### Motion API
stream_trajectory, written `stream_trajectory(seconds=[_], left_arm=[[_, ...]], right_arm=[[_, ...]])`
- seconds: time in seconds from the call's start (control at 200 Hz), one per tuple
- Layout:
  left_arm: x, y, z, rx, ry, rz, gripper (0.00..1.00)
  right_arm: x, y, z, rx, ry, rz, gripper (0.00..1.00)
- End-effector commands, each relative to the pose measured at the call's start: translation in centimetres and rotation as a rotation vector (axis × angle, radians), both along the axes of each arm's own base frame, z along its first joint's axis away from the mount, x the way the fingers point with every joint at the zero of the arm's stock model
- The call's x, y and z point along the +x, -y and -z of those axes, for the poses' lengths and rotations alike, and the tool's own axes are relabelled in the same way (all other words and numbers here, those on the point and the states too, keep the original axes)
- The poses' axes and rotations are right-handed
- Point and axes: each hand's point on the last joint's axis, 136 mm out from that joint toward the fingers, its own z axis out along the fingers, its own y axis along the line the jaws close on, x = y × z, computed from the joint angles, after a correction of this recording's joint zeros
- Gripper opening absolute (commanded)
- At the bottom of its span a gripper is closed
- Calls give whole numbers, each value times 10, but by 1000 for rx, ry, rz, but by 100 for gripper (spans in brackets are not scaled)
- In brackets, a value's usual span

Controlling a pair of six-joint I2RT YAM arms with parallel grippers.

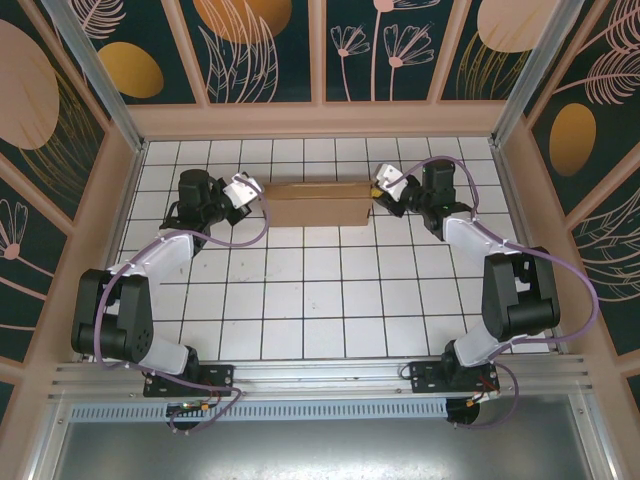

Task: Fold the paper box

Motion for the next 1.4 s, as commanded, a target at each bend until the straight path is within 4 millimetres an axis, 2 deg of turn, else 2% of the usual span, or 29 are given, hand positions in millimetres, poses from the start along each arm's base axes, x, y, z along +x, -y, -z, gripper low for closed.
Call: stream_trajectory(seconds=[0.0, 0.195, 0.435, 0.53, 0.636, 0.716, 0.821, 0.886, 0.941, 1.241, 1.396], left_arm=[[-5, 5, -10, -25, 6, 13, 0], [-4, 4, -4, -23, -20, 0, 0], [-3, 5, 0, -22, -47, 6, 0], [-3, 5, -1, -21, -48, 6, 0], [-3, 5, -3, -24, -47, 4, 0], [-3, 5, -4, -32, -48, 2, 0], [-3, 6, -8, -51, -48, -4, 21], [-5, 7, -10, -61, -47, 1, 29], [-6, 7, -13, -70, -49, -2, 31], [-10, 4, -18, -67, -30, -9, 30], [-10, 3, -15, -50, -34, -9, 18]], right_arm=[[3, -7, -18, 37, 27, -3, 28], [4, -5, -24, 42, 35, 16, 29], [6, -4, -27, 63, 34, 41, 22], [7, -4, -28, 68, 33, 45, 15], [10, -5, -26, 63, 25, 51, 0], [10, -5, -26, 62, 26, 50, 0], [10, -8, -24, 60, 17, 51, 0], [11, -9, -23, 56, 12, 52, 0], [10, -10, -21, 53, 5, 51, 0], [14, -10, -14, 45, -29, 63, 0], [15, -10, -11, 45, -37, 69, 0]])
